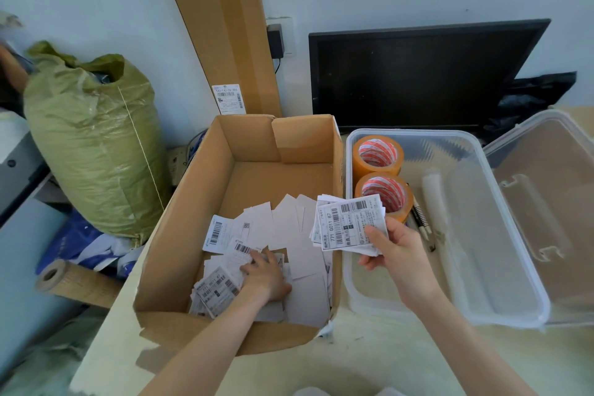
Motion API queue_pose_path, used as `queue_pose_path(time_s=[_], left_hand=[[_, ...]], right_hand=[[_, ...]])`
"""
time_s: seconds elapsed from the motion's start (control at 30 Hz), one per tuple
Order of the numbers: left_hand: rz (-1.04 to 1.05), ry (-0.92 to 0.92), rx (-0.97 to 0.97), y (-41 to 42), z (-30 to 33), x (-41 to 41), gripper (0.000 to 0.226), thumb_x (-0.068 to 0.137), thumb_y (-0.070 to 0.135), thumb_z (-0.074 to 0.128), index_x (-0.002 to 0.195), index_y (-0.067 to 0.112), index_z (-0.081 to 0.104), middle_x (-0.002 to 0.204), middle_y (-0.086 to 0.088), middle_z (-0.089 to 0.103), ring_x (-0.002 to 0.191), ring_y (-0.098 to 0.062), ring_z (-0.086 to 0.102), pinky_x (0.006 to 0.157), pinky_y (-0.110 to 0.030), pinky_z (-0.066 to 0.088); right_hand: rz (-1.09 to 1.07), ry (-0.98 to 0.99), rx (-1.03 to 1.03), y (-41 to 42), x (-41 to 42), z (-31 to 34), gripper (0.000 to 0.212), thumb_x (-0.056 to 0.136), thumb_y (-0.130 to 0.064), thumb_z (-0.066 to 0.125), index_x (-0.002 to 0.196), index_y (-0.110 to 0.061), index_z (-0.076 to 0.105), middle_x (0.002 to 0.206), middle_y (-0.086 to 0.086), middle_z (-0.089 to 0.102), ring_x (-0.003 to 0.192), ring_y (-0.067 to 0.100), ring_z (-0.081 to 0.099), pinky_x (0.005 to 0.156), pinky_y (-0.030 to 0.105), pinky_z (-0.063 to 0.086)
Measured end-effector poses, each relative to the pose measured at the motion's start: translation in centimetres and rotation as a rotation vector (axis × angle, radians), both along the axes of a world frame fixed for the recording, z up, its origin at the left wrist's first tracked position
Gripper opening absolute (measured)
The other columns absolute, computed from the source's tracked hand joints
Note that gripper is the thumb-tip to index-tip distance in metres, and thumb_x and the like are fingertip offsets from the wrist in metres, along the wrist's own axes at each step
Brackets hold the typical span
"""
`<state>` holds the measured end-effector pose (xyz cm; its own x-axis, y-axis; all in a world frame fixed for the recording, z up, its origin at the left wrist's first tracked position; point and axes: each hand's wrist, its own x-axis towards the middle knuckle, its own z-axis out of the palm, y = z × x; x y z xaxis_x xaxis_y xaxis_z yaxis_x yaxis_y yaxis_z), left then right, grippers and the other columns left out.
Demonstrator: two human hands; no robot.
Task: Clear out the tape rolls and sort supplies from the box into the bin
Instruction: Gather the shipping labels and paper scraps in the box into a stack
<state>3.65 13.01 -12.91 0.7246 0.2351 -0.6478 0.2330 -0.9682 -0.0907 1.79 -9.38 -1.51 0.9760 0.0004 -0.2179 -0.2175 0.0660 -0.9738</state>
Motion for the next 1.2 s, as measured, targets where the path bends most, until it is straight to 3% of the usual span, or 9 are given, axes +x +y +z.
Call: queue_pose_path(time_s=[0.17, 0.27, 0.43, 0.63, 0.73, 0.8, 0.93, 1.07, 1.2], left_hand=[[0.194, -0.09, -0.313, 1.1, 1.6, 0.4, 0.057, 0.096, 0.03, 0.039, 0.146, 0.007, 0.022, 0.146, -0.019, 0.033, 0.133, -0.035, 0.035, 0.107, -0.042, 0.033], [0.217, -0.176, -0.434, 2.7, 3.0, -0.1, 0.02, 0.098, 0.02, 0.038, 0.105, 0.009, 0.054, 0.107, -0.008, 0.058, 0.1, -0.025, 0.056, 0.07, -0.027, 0.042], [0.253, -0.203, -0.368, 5.3, 4.5, -1.0, 0.018, 0.091, 0.002, 0.042, 0.075, 0.002, 0.048, 0.081, -0.015, 0.051, 0.079, -0.027, 0.053, 0.062, -0.035, 0.039], [0.405, -0.621, -0.569, 5.7, 8.2, -1.3, 0.028, 0.09, 0.005, 0.049, 0.065, 0.004, 0.035, 0.062, -0.006, 0.032, 0.057, -0.015, 0.026, 0.054, -0.027, 0.019], [0.429, -0.866, -0.724, 4.5, 10.3, -1.7, 0.023, 0.092, 0.016, 0.055, 0.082, -0.005, 0.056, 0.072, -0.013, 0.057, 0.061, -0.02, 0.046, 0.056, -0.033, 0.035], [0.432, -1.014, -0.852, 3.1, 11.6, -2.1, 0.012, 0.091, 0.015, 0.06, 0.093, 0.006, 0.067, 0.087, 0.0, 0.07, 0.08, -0.017, 0.063, 0.067, -0.036, 0.05], [0.078, -1.266, -1.114, 0.6, 12.7, -2.6, 0.031, 0.07, -0.005, 0.077, 0.089, 0.019, 0.07, 0.112, 0.002, 0.067, 0.116, -0.016, 0.056, 0.098, -0.024, 0.046], [-0.032, -1.18, -1.241, -1.1, 11.6, -1.9, 0.039, 0.067, -0.01, 0.078, 0.081, 0.026, 0.072, 0.136, 0.003, 0.049, 0.132, -0.019, 0.041, 0.101, -0.023, 0.044], [0.078, -0.835, -1.491, -2.3, 12.2, -1.6, 0.04, 0.067, -0.016, 0.074, 0.068, 0.024, 0.076, 0.133, 0.001, 0.05, 0.121, -0.007, 0.049, 0.091, -0.02, 0.049]], right_hand=[[-0.017, 0.008, 0.01, -0.1, -0.1, 0.0, 0.02, 0.096, -0.001, 0.05, 0.095, -0.011, 0.067, 0.075, 0.005, 0.073, 0.046, 0.016, 0.057, 0.043, 0.025, 0.049], [-0.013, 0.013, 0.012, -0.2, -0.1, -0.1, 0.02, 0.096, -0.001, 0.05, 0.096, -0.011, 0.067, 0.077, 0.006, 0.074, 0.047, 0.017, 0.058, 0.043, 0.025, 0.049], [0.007, 0.013, 0.006, -0.1, -0.1, -0.1, 0.021, 0.096, 0.0, 0.049, 0.093, -0.012, 0.067, 0.073, 0.004, 0.073, 0.045, 0.016, 0.056, 0.042, 0.024, 0.047], [0.021, 0.035, 0.007, -0.1, 0.1, -0.3, 0.021, 0.096, -0.001, 0.049, 0.094, -0.011, 0.067, 0.074, 0.004, 0.073, 0.046, 0.016, 0.056, 0.042, 0.024, 0.047], [0.033, 0.045, 0.005, -0.1, 0.1, -0.3, 0.02, 0.096, -0.001, 0.049, 0.095, -0.009, 0.067, 0.074, 0.005, 0.073, 0.045, 0.016, 0.056, 0.042, 0.024, 0.047], [0.038, 0.053, 0.01, -0.1, 0.1, -0.3, 0.02, 0.096, -0.001, 0.049, 0.096, -0.008, 0.068, 0.074, 0.005, 0.073, 0.045, 0.016, 0.056, 0.042, 0.024, 0.047], [0.05, 0.08, 0.046, -0.2, 0.1, -0.2, 0.019, 0.096, -0.003, 0.049, 0.096, -0.006, 0.068, 0.075, 0.008, 0.073, 0.045, 0.016, 0.055, 0.042, 0.025, 0.047], [0.062, 0.088, 0.145, -0.3, -0.1, 0.1, 0.019, 0.096, -0.006, 0.05, 0.095, -0.006, 0.069, 0.074, 0.013, 0.07, 0.046, 0.017, 0.054, 0.043, 0.024, 0.046], [0.067, 0.065, 0.224, -0.4, -0.2, 0.3, 0.026, 0.099, -0.016, 0.047, 0.094, -0.007, 0.07, 0.072, 0.013, 0.067, 0.047, 0.017, 0.054, 0.044, 0.024, 0.046]])
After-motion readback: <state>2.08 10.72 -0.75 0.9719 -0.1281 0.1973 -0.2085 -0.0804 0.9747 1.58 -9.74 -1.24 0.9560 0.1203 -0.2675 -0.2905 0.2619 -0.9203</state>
